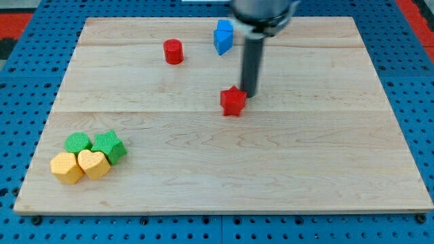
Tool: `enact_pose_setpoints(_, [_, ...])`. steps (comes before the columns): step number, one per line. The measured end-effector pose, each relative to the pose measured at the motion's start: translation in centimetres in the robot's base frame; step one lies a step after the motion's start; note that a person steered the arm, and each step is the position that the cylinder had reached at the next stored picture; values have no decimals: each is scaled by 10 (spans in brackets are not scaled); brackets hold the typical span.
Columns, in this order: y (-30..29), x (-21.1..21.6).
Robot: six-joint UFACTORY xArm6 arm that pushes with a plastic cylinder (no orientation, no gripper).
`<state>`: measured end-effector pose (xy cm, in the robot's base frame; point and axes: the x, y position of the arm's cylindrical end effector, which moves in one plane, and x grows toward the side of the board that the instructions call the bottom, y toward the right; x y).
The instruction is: Slide the red star slightly left
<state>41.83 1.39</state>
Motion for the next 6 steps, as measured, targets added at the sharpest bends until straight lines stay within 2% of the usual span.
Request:
enact_pose_setpoints(1, [-62,30])
enact_pose_setpoints(3, [16,45])
enact_pose_setpoints(4, [0,84])
enact_pose_setpoints(6, [-80,67])
